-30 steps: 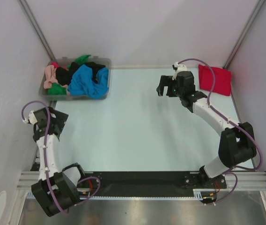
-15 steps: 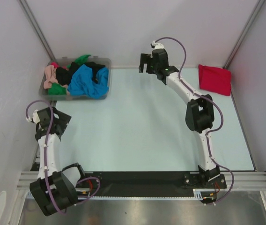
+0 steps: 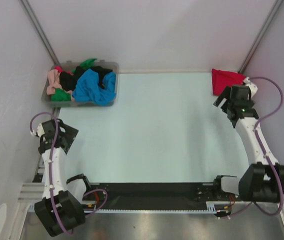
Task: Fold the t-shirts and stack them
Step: Reset both grippers
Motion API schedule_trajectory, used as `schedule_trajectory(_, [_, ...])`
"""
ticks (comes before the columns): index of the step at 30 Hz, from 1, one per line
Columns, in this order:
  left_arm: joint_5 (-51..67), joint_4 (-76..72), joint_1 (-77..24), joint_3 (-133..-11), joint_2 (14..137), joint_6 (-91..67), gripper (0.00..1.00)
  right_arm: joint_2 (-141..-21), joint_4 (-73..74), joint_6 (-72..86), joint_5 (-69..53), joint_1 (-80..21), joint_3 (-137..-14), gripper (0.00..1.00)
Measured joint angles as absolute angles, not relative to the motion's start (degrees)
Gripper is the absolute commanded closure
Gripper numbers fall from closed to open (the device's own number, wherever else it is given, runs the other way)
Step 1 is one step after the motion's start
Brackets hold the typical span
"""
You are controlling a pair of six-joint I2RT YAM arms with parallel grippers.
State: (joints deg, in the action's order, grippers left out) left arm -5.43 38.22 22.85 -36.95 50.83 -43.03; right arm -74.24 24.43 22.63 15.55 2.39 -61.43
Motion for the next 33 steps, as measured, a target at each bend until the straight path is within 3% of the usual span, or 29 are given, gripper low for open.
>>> schedule_trajectory(4, [-5.41,38.30,22.74,-38.59,53.06,-42.89,0.00,-67.05,25.98,25.39,17.04,4.95,-54.13,0.00])
schedule_trajectory(14, [-4.69,38.13,20.82,-41.30,54.11,-40.29,0.00,-66.81,20.93,24.80,10.72,5.15,-52.21,0.00])
schedule_trajectory(21, [-3.84,36.88,7.97,-55.46,55.99,-33.67,0.00,-68.69,15.29,16.64,3.42,0.62,-61.89,0.00])
schedule_trajectory(26, [-0.91,32.36,1.28,-67.40,61.08,-26.98,0.00,-69.97,5.74,15.46,-2.33,2.70,-68.25,0.00])
schedule_trajectory(33, [3.77,29.34,0.64,-67.00,59.13,-22.44,0.00,-73.03,1.19,17.52,-6.76,4.32,-67.85,0.00])
